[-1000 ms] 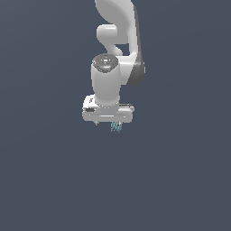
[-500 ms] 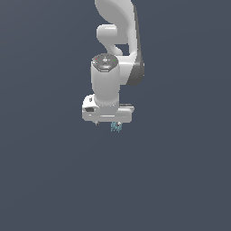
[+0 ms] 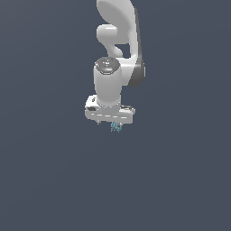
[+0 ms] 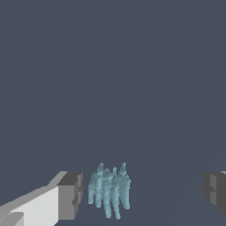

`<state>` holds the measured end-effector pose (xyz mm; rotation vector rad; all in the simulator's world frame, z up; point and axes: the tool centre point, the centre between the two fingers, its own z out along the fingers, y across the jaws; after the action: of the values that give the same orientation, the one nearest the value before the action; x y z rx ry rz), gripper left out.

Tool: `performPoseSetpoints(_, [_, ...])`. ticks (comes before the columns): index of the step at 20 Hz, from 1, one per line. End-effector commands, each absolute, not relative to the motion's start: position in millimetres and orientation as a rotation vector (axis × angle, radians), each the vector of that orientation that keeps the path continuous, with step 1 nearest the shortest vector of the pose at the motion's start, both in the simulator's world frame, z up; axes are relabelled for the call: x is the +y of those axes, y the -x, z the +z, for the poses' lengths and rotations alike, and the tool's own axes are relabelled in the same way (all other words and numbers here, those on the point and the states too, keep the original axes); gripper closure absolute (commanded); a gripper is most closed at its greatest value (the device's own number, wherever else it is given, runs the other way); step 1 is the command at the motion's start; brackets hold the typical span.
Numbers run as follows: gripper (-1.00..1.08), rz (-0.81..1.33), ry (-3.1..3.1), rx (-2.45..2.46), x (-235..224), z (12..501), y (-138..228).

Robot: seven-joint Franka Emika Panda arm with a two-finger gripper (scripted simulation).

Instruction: Pick up the object and move it to a goal position.

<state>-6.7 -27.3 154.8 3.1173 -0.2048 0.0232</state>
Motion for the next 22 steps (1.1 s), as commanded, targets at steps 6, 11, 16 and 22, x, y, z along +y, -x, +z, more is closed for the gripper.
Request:
performPoseSetpoints(6, [-0.92,0.017,-3.100,-0.454,-17,136,23])
performPoseSetpoints(11, [-0.92,0.011,-3.068,-0.660,-10,121,36])
performPoseSetpoints(16, [-0.92,0.006,-3.023,-0.852,-5,108,50])
performPoseSetpoints(22, [-0.92,0.002,-2.974,-1.014,-1,97,62])
